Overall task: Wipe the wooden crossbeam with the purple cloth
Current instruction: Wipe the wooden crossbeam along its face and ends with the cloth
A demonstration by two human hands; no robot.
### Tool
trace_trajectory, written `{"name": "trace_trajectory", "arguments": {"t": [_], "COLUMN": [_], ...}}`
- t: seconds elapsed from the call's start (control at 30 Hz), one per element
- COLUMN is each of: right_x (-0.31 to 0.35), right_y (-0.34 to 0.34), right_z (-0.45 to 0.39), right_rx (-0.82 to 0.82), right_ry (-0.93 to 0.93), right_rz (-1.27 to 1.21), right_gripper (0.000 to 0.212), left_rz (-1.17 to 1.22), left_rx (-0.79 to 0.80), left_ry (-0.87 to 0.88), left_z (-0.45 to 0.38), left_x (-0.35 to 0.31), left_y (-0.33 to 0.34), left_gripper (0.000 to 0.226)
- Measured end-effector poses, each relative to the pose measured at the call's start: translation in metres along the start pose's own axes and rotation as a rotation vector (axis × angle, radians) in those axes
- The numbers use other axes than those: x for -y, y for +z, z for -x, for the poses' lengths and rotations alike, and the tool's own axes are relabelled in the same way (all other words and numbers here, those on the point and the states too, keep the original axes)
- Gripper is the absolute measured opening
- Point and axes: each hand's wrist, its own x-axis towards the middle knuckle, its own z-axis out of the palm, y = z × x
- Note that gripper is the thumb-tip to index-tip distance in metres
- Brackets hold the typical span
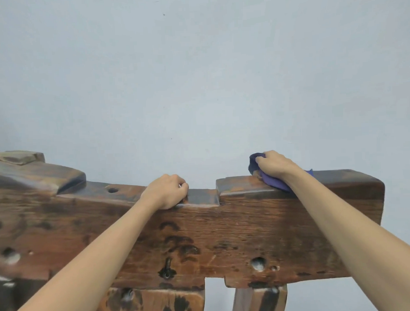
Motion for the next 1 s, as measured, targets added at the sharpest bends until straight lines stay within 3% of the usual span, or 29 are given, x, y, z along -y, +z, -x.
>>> {"name": "trace_trajectory", "arguments": {"t": [0.1,0.17,0.3,0.4,0.57,0.83,1.0], "right_x": [0.056,0.099,0.152,0.168,0.184,0.301,0.390], "right_y": [0.027,0.051,0.113,0.123,0.130,0.182,0.221], "right_z": [0.016,0.025,0.033,0.027,0.015,0.010,0.013], "right_rx": [0.083,0.160,0.143,0.131,0.240,0.432,0.486], "right_ry": [-0.156,-0.211,-0.286,-0.249,-0.196,-0.284,-0.283], "right_rz": [0.118,0.220,0.405,0.271,0.156,-0.079,-0.549], "right_gripper": [0.028,0.020,0.033,0.040,0.042,0.041,0.022], "left_rz": [0.004,-0.014,-0.174,-0.403,-0.637,-0.464,-0.417], "left_rx": [-0.023,-0.157,-0.358,-0.391,-0.390,-0.772,-0.780], "left_ry": [-0.013,-0.024,0.064,0.036,-0.245,-0.097,-0.093], "left_z": [0.006,0.013,0.029,0.044,0.079,0.086,0.085], "left_x": [-0.004,-0.007,0.013,0.075,0.202,0.236,0.247], "left_y": [-0.003,-0.005,-0.018,-0.057,-0.120,-0.105,-0.103], "left_gripper": [0.044,0.045,0.050,0.057,0.051,0.043,0.045]}}
